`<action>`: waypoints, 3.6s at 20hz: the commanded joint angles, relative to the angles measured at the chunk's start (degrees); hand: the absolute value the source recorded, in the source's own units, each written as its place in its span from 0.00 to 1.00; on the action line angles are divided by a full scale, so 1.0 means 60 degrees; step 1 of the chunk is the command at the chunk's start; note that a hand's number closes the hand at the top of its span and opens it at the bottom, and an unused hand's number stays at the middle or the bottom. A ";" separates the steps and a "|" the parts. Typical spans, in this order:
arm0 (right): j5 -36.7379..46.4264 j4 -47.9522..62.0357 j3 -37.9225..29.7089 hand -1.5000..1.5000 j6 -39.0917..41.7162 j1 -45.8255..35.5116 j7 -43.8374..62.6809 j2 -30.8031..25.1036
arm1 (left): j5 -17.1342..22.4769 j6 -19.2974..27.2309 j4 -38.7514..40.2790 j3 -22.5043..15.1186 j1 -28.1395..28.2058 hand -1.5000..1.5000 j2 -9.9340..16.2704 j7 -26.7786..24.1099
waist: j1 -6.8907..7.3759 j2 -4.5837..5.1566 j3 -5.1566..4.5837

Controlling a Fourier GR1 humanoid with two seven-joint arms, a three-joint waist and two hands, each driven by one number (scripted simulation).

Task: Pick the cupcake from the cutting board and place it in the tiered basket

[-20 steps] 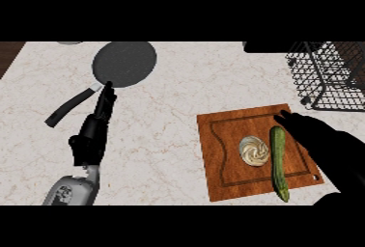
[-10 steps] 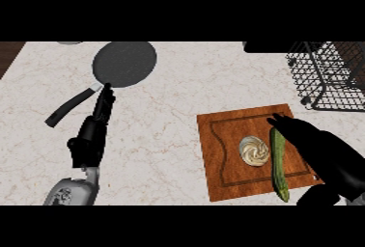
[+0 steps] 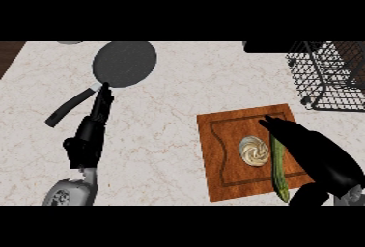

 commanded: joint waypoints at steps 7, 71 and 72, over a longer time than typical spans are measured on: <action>0.0890 0.1278 0.0102 0.00 0.0074 -0.0737 -0.0446 0.0925 | 0.0112 -0.0549 0.0598 0.0635 -0.0595 0.50 -0.0008 -0.0159 | 0.0001 0.0006 -0.0001; 0.3289 -0.0490 -0.4492 1.00 0.1808 -0.3340 0.1079 -0.0726 | -0.0641 -0.0684 -0.0358 0.0602 0.0389 0.50 -0.0473 -0.0019 | -0.0091 -0.0057 -0.0011; 0.3209 -0.0245 -0.4612 1.00 0.2442 -0.4477 0.1709 -0.0618 | -0.0844 -0.0462 -0.0301 0.0423 0.0250 0.50 -0.0690 0.0024 | -0.0029 -0.0056 -0.0018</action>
